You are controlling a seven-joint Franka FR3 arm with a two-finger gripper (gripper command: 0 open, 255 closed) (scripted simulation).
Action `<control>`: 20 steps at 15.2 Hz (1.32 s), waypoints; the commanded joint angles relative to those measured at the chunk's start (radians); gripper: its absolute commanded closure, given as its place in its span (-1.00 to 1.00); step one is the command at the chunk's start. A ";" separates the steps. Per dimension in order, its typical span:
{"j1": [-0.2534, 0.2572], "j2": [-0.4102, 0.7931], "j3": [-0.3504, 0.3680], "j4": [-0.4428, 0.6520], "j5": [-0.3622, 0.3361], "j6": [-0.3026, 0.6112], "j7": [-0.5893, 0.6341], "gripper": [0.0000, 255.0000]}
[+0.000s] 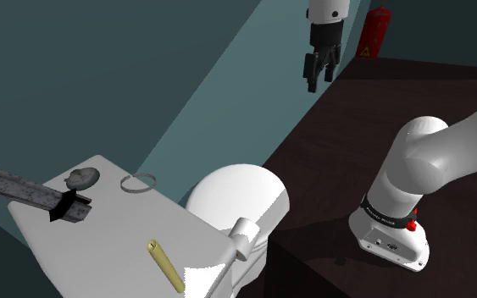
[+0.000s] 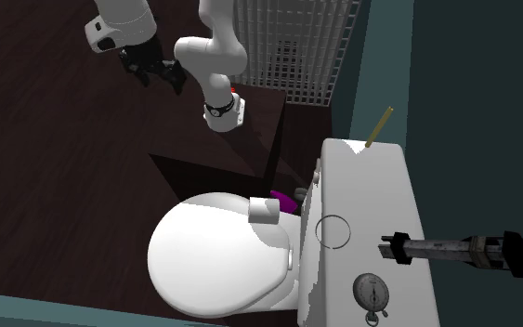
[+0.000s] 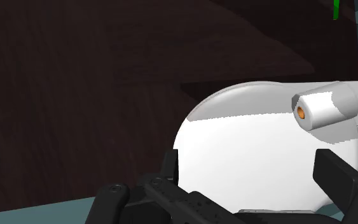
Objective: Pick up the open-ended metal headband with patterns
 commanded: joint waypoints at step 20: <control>0.183 0.494 0.166 0.197 0.138 0.385 -0.032 -1.00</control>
